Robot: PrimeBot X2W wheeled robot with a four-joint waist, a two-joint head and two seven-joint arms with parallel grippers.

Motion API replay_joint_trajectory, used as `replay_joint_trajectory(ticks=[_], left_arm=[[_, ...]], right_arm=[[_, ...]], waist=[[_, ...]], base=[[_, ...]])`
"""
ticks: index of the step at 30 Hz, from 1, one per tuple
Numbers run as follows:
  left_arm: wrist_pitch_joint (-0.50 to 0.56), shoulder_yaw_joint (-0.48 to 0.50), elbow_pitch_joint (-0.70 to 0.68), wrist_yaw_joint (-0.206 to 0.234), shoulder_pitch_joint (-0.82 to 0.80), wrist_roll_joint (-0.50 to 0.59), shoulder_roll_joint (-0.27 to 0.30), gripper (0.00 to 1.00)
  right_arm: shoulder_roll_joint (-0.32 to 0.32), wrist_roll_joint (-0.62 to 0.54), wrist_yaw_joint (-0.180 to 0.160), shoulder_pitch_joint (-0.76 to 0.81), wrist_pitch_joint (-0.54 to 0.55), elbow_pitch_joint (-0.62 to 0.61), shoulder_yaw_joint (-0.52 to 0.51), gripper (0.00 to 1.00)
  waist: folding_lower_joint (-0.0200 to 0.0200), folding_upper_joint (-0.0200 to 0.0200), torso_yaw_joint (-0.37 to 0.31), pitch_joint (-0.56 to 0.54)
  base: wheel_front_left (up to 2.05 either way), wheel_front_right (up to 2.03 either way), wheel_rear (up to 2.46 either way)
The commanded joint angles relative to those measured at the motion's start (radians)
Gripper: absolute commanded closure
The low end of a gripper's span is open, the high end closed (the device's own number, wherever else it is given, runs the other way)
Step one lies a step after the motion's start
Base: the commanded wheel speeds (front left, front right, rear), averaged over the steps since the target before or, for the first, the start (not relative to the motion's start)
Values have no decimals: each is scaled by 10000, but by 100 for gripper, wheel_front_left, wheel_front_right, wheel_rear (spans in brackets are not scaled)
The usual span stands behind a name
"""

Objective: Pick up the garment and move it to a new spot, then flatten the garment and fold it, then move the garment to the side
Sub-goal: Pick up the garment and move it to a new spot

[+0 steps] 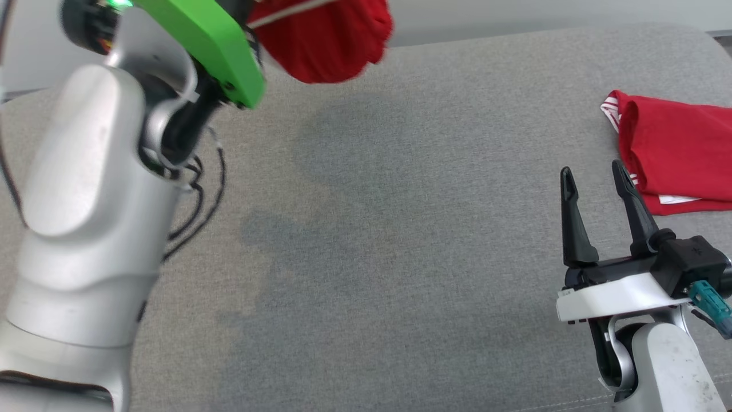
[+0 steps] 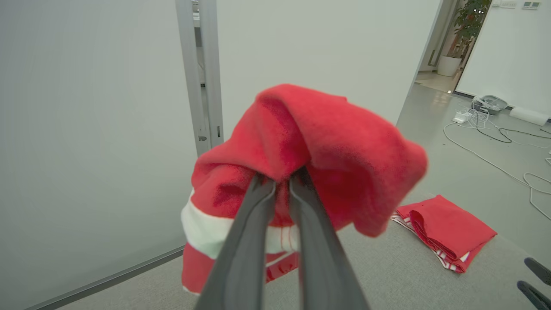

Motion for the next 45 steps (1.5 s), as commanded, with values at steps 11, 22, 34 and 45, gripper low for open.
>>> replay_joint_trajectory(ticks=[11,22,34,45], left_arm=[[-1907,-1525,384,140,3828,-268,-1084,100],[-3954,-1339,3319,357,4948,138,-758,0],[-5375,-1389,3421,726,4678,755,-613,0],[-5819,-609,1944,1669,6512,1098,-774,0]], right_arm=[[-13,237,-20,225,-232,474,80,0],[-12,208,-20,194,-357,870,146,0],[-13,150,-20,467,-373,1239,215,0],[-16,296,-20,776,-328,1626,308,0]], waist=[[1,-1,-374,-71],[1,-1,-294,-19],[1,-1,492,-870],[1,-1,1016,-1456]], base=[[0,0,0],[0,0,0],[0,0,0],[0,0,0]])
